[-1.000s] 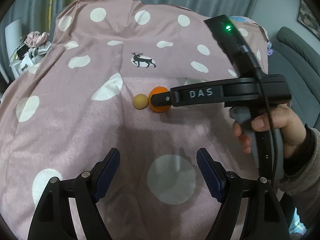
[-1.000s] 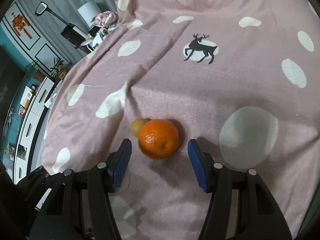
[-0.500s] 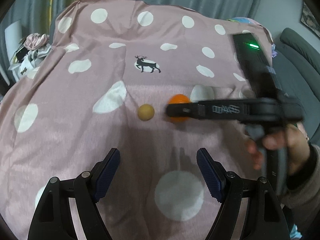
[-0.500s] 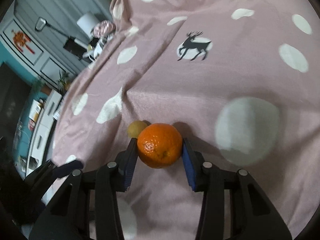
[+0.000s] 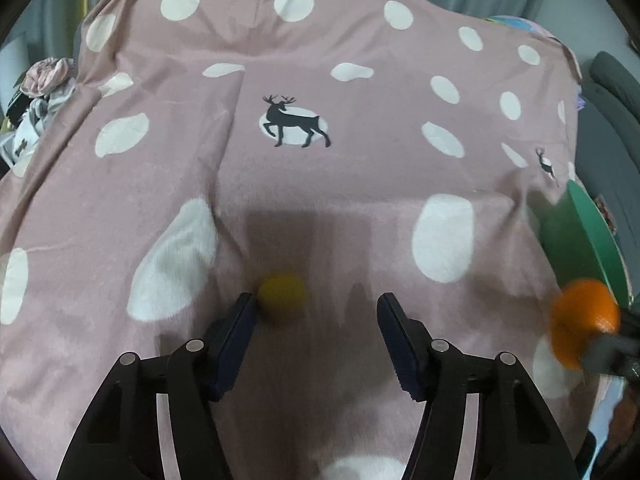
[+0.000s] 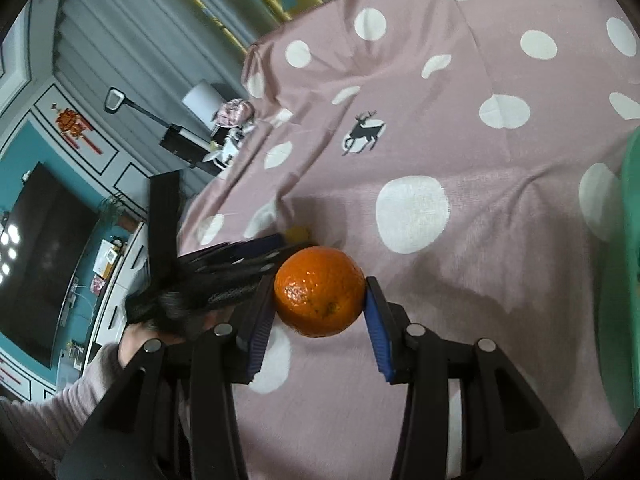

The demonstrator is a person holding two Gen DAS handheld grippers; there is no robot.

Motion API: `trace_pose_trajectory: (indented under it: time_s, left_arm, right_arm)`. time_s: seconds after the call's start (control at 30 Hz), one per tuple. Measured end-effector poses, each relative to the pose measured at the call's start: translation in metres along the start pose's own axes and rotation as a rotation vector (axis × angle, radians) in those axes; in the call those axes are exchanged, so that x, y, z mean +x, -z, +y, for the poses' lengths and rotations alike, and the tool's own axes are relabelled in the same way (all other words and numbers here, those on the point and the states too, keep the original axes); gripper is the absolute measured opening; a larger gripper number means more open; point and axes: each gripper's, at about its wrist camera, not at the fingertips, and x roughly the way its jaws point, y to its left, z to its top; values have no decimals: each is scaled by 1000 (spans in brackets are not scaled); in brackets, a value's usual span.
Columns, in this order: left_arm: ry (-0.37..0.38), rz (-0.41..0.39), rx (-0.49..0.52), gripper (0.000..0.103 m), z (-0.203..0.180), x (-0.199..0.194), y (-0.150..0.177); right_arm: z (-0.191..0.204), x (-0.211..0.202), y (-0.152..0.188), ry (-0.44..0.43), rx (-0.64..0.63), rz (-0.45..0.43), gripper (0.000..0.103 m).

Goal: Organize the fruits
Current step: 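Grasp the orange tangerine with the right tool while the left tool grasps the yellow fruit, then carry the tangerine and yellow fruit into the green bowl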

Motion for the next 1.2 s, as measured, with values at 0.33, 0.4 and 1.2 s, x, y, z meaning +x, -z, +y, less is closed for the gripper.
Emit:
trace_pose_trajectory:
  time_s: [0.33,0.4,1.2]
  left_arm:
    - [-54,30,14,36,-1,16,-10]
    - [-78,24,34,29,-5,18,-9]
    - [207,-37,181,28,-106,-66,24]
  right_arm:
    - [-9,-10,9,-4,19,-25,45]
    - [-12,-12,10,-2,26,-26,45]
    - [-28,-93,45,163,45,-170,44]
